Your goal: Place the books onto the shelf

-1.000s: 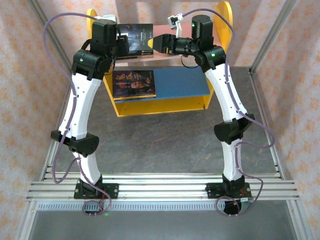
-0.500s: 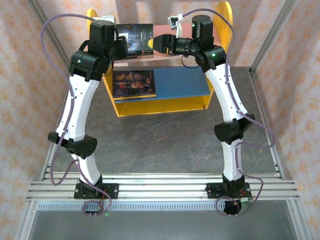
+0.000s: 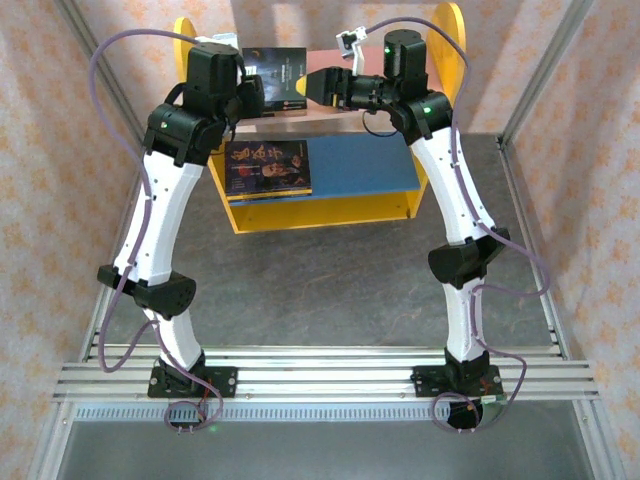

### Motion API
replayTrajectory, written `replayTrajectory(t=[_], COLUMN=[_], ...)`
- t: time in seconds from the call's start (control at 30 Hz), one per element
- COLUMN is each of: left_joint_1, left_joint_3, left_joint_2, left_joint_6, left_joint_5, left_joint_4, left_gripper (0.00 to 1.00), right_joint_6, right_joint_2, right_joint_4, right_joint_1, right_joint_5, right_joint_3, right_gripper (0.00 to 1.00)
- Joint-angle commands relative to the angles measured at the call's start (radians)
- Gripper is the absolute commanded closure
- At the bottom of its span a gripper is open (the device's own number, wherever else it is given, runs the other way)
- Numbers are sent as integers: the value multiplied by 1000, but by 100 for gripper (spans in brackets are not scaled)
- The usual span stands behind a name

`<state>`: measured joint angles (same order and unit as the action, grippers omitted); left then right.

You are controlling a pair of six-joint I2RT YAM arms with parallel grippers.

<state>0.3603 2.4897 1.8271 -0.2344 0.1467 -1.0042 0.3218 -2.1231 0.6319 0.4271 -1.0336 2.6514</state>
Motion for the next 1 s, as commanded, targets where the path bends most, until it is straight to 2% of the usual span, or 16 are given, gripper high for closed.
replayTrajectory(t=[0.0,0.6,0.97], left_joint_1=[13,47,49], left_joint_3=[-22,-24,0], left_joint_2=[-5,-15,-19], left_joint_6=[-32,-37,-23], left_joint_5=[-21,-17,9], left_joint_4=[-86,-106,-103], left_gripper=[56,58,57], right_joint_6=[33,143,150], right_joint_2=[-16,-75,-80], right_joint_4=[1,-107,-109], right_joint_1=[10,12,13], right_joint_5=[-19,-28,-43], right_joint_3=[40,81,79], right_gripper=[32,31,31])
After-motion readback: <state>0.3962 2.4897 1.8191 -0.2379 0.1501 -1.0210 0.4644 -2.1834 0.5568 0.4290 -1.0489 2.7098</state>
